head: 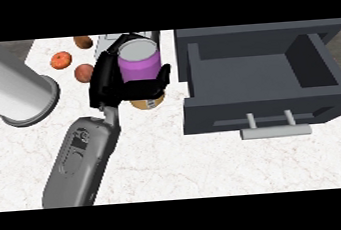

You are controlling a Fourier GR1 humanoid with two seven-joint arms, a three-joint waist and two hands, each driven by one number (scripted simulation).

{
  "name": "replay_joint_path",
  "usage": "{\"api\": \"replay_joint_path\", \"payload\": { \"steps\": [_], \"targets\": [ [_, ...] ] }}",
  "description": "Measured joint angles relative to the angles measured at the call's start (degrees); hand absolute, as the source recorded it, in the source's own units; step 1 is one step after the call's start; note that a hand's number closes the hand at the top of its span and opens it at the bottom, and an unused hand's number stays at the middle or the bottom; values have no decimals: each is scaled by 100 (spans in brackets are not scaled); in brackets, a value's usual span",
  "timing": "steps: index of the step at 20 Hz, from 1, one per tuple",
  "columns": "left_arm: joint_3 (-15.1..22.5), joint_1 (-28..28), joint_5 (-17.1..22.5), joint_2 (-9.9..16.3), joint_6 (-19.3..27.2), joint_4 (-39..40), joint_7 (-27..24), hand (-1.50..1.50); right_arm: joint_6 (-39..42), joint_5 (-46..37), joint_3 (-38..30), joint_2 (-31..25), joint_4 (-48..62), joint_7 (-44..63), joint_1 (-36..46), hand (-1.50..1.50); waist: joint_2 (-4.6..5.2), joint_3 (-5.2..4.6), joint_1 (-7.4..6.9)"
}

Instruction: Pick up the can, place it into the drawer and close the drawer

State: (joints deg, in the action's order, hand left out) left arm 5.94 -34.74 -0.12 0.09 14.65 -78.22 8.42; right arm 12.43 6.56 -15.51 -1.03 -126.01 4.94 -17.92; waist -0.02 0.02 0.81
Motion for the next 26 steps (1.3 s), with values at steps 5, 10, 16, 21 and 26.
{"api": "replay_joint_path", "payload": {
  "steps": [5,10,16,21,26],
  "targets": [
    [237,-1042,-46,-5,490,339,445,150,-8,54,-69,-37,-53,116,86,-150,4,1,20],
    [377,-1894,55,-8,832,731,782,150,-70,9,-38,-37,-61,193,141,-150,6,0,20],
    [574,-2756,388,-8,1221,1551,783,150,-3,29,-69,-27,-14,118,109,-150,12,1,51],
    [611,-3548,648,-9,1405,2444,703,150,-22,86,-120,-69,-49,237,234,-150,24,2,89],
    [736,-4102,990,-8,1520,3266,436,150,61,170,-203,-114,61,188,265,-150,38,4,137]
  ]
}}
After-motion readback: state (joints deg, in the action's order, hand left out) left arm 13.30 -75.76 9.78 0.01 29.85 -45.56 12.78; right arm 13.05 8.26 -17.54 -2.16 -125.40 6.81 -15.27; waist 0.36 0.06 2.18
